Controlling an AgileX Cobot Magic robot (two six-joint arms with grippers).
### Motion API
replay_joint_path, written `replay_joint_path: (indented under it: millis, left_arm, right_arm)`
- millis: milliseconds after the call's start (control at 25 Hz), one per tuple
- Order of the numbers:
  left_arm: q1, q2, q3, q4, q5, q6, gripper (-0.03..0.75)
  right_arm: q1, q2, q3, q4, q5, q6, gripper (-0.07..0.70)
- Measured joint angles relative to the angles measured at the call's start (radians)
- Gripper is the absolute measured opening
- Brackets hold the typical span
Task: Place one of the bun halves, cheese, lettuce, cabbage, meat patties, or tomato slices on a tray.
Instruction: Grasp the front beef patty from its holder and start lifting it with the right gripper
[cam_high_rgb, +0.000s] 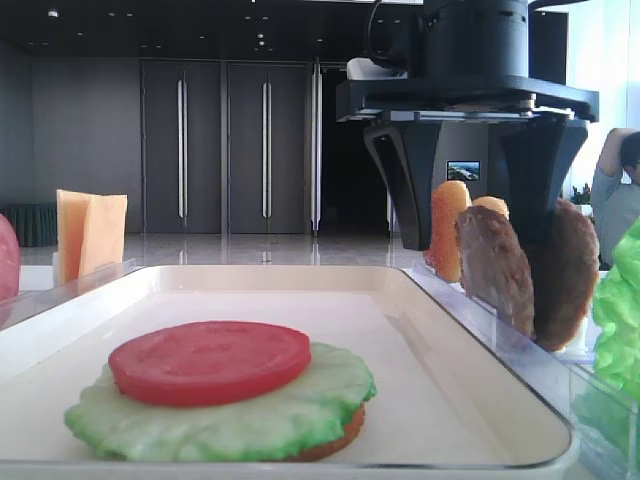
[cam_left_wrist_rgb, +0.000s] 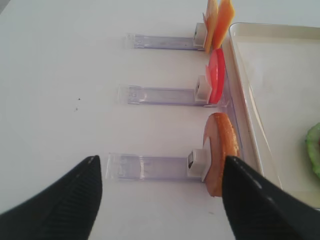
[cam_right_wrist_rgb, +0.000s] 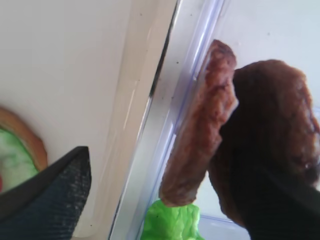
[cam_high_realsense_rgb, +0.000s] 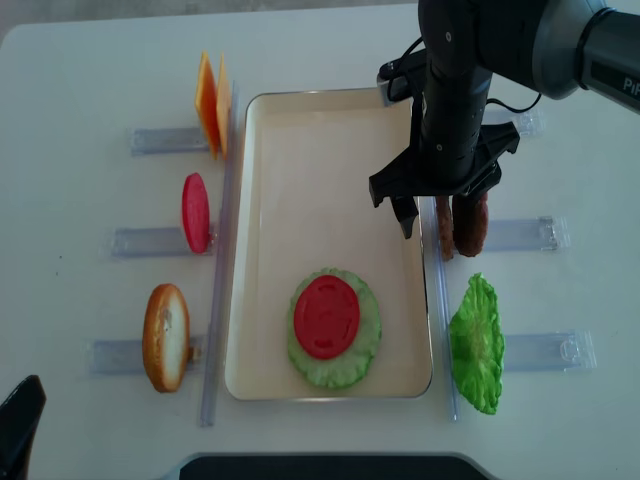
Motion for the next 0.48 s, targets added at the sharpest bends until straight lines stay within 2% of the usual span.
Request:
replay_joint_path:
  millis: [160, 360, 480]
  left_arm:
    - [0.0, 0.0, 0.0, 0.0, 0.0, 0.0, 0.573]
    - [0.0, 0.0, 0.0, 0.0, 0.0, 0.0, 0.573]
    - [0.0, 0.0, 0.0, 0.0, 0.0, 0.0, 0.573]
  right_arm:
    - [0.0, 0.0, 0.0, 0.0, 0.001, -0.006, 0.537]
    - [0.0, 0.0, 0.0, 0.0, 0.002, -0.004, 0.464]
    - [-0.004, 0.0, 0.0, 0.0, 0.005, 0.002, 0.449]
